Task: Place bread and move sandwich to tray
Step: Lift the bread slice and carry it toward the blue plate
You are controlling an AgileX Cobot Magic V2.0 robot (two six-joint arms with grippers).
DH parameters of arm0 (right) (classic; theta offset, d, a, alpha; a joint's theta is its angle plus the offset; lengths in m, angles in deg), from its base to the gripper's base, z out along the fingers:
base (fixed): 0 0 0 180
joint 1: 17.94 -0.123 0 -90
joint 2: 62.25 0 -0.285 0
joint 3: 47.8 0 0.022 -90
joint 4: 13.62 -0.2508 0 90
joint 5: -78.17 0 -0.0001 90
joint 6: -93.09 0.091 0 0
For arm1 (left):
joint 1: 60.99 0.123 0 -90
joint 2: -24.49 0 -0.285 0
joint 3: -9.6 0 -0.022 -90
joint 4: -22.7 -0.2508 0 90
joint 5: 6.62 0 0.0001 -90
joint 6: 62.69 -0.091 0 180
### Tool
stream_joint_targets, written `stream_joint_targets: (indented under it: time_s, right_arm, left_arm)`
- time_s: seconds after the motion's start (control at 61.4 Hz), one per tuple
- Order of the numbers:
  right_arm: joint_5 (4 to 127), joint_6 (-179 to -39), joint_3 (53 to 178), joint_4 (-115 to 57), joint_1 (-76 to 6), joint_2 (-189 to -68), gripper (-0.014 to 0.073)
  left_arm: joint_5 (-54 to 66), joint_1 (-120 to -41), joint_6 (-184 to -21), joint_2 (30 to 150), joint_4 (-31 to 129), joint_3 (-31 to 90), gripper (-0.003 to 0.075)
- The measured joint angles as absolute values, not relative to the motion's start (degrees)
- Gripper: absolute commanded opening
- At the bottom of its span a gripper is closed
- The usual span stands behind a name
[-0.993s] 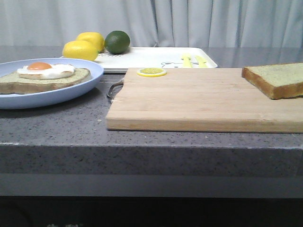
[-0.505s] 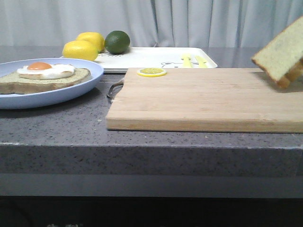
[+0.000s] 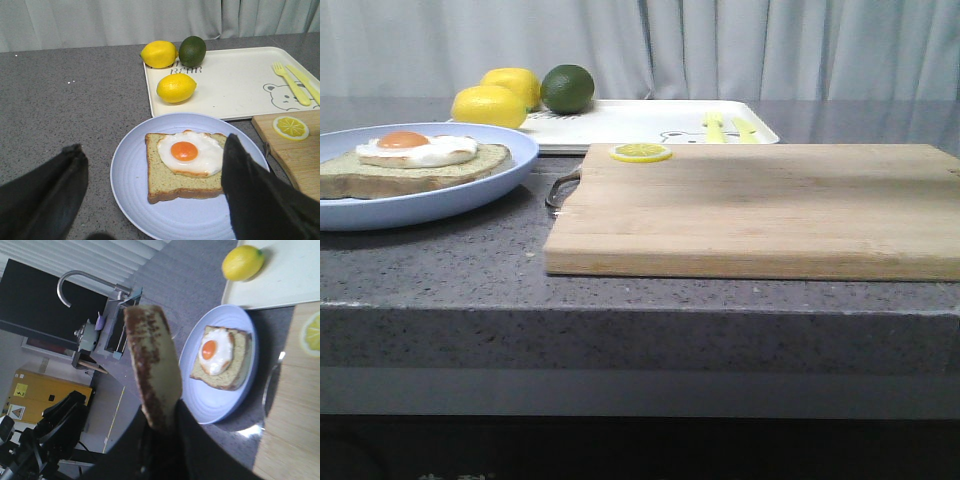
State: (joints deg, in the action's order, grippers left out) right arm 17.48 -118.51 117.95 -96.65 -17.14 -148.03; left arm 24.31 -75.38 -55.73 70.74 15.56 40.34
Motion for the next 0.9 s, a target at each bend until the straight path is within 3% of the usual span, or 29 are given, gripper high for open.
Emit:
stream_joint_targets:
  time_s: [0.228, 0.342, 0.896]
  right_arm:
    - [41.9, -118.5, 118.0, -108.9, -39.8, -150.8, 0.0014]
    - [51.0, -119.9, 118.7, -114.4, -47.3, -155.2, 0.0014]
    - [59.6, -115.0, 139.6, -116.7, -56.9, -181.0, 0.0016]
  left_arm:
    - [24.3, -75.4, -55.7, 70.7, 15.6, 40.3, 0.0543]
    - [24.3, -75.4, -55.7, 70.7, 15.6, 40.3, 0.0543]
    - [24.3, -75.4, -55.7, 70.7, 15.6, 40.3, 0.0543]
